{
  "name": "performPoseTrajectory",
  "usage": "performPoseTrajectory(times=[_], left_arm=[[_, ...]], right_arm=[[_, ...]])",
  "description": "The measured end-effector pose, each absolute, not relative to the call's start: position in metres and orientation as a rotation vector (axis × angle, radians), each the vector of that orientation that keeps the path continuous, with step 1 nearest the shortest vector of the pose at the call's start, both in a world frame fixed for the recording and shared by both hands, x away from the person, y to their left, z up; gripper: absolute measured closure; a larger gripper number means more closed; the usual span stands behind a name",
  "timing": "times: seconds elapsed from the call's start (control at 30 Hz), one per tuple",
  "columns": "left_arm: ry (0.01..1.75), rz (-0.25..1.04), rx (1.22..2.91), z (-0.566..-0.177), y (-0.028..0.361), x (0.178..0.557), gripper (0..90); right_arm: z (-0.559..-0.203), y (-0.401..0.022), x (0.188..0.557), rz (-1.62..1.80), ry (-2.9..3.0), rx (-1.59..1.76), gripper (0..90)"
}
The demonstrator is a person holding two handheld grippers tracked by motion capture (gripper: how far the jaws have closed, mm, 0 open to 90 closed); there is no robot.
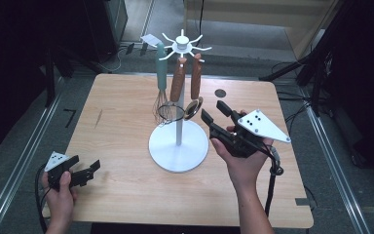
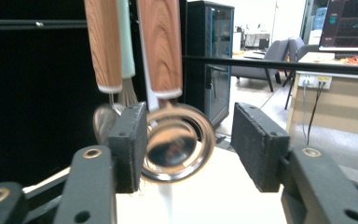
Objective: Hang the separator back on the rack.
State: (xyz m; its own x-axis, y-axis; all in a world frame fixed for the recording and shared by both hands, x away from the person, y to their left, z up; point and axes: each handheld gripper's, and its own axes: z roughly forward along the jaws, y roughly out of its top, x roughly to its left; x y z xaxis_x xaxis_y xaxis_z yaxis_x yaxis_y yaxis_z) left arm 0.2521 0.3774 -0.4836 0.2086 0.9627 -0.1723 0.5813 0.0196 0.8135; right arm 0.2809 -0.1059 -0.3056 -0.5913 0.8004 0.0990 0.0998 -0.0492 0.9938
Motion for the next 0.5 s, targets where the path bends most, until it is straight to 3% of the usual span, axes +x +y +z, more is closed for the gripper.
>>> performPoseTrajectory(times=[0.23, 0.5], left_arm=[[1.469, 0.594, 1.665, -0.484, 0.377, 0.252, 9.8], [1.466, 0.598, 1.664, -0.484, 0.376, 0.252, 9.1]], right_arm=[[-0.328, -0.115, 0.280, 1.630, 1.723, 0.997, 33.4], [-0.363, -0.129, 0.278, 1.574, 1.741, 1.068, 30.0]])
